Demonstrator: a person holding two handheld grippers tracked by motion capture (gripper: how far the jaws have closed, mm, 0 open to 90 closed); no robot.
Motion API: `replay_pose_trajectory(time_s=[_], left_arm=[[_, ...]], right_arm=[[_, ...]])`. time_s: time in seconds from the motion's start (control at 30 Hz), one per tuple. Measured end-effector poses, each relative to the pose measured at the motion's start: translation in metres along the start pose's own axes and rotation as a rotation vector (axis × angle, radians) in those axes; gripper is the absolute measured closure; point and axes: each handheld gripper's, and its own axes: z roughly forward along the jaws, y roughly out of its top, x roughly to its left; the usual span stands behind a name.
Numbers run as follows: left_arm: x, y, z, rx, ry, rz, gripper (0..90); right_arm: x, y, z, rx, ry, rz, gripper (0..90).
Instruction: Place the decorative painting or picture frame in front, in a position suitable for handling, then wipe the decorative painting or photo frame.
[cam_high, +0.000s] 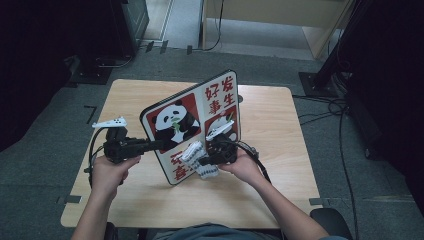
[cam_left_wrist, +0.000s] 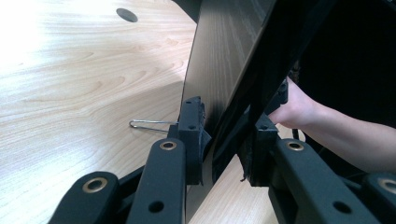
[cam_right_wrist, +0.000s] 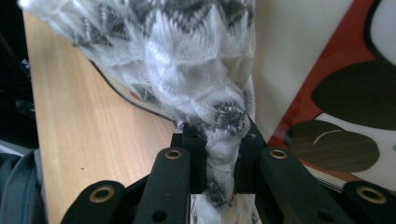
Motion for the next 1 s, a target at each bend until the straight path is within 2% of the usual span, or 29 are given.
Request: replay_pose_trajectory(time_s=[0.23,0.27,0.37,0.4,0.5,0.6,0.63,0.7,0.8,0.9,1.0], left_arm=[[0.002,0.000,0.000,-0.010,-0.003,-0.003,73.6],[0.001,0.000,0.000,-0.009,-0.001,0.000,73.5],[0.001,-0.001,0.000,-0.010,0.001,0.000,73.5],[0.001,-0.001,0.000,-0.010,0.001,0.000,73.5],[0.001,-0.001,0.000,-0.010,0.007,0.001,73.5],[0.000,-0.001,0.000,-0.009,0.010,0.002,73.7],[0.000,-0.001,0.000,-0.007,0.009,0.002,73.7],[0.000,-0.001,0.000,-0.008,0.009,0.001,73.6],[0.000,-0.001,0.000,-0.008,0.010,0.002,73.6],[0.000,-0.001,0.000,-0.008,0.007,-0.001,73.5],[0.000,-0.001,0.000,-0.008,0.007,-0.002,73.6]], right_arm=[[0.009,0.012,-0.019,-0.040,-0.003,-0.008,80.7],[0.011,0.019,-0.031,-0.071,-0.001,-0.001,80.9],[0.018,0.031,-0.043,-0.091,0.001,-0.001,80.9],[0.018,0.031,-0.043,-0.091,0.001,-0.001,80.9],[0.030,0.046,-0.056,-0.123,-0.018,-0.025,80.9],[0.038,0.058,-0.065,-0.126,-0.027,-0.051,80.9],[0.038,0.058,-0.065,-0.126,-0.027,-0.051,80.9],[0.044,0.071,-0.074,-0.136,-0.028,-0.062,80.8],[0.047,0.080,-0.082,-0.146,-0.025,-0.059,80.9],[0.054,0.096,-0.096,-0.187,-0.038,-0.073,80.8],[0.058,0.105,-0.101,-0.200,-0.043,-0.078,80.7]])
